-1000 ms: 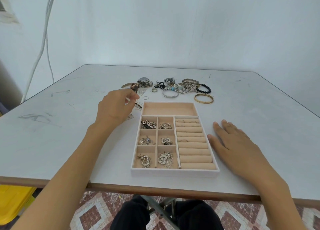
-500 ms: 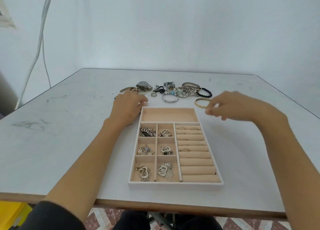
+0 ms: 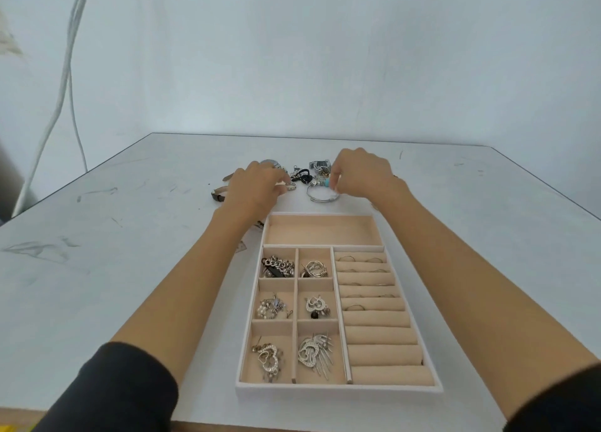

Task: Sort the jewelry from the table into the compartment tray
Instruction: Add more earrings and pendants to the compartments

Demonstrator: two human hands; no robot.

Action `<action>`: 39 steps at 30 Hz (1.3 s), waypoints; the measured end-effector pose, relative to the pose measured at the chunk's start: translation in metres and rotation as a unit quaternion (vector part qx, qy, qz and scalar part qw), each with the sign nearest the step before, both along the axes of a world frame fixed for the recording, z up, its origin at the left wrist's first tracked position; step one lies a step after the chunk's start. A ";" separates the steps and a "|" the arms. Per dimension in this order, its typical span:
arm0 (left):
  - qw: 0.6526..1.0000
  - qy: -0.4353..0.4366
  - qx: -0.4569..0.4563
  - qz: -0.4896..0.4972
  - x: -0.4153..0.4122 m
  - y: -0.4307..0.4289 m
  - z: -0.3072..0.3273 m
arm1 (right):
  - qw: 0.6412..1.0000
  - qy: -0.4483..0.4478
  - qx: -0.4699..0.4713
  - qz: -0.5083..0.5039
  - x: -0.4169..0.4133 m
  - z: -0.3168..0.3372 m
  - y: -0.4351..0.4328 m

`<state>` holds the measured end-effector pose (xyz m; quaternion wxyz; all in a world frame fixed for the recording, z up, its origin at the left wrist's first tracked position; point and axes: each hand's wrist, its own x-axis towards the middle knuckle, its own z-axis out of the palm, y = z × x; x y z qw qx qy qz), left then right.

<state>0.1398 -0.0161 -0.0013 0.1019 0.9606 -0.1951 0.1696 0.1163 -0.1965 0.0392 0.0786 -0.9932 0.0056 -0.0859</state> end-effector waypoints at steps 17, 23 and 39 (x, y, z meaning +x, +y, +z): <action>0.995 0.004 -0.102 0.002 0.013 0.000 -0.004 | 0.997 -0.076 0.001 -0.009 0.056 -0.023 0.012; 0.992 -0.007 -0.126 -0.012 0.012 0.003 -0.004 | 0.997 -0.055 -0.030 -0.037 0.063 -0.020 0.015; 0.986 -0.004 -0.167 -0.004 0.004 0.005 0.004 | 0.910 0.018 0.413 0.019 0.043 0.002 -0.011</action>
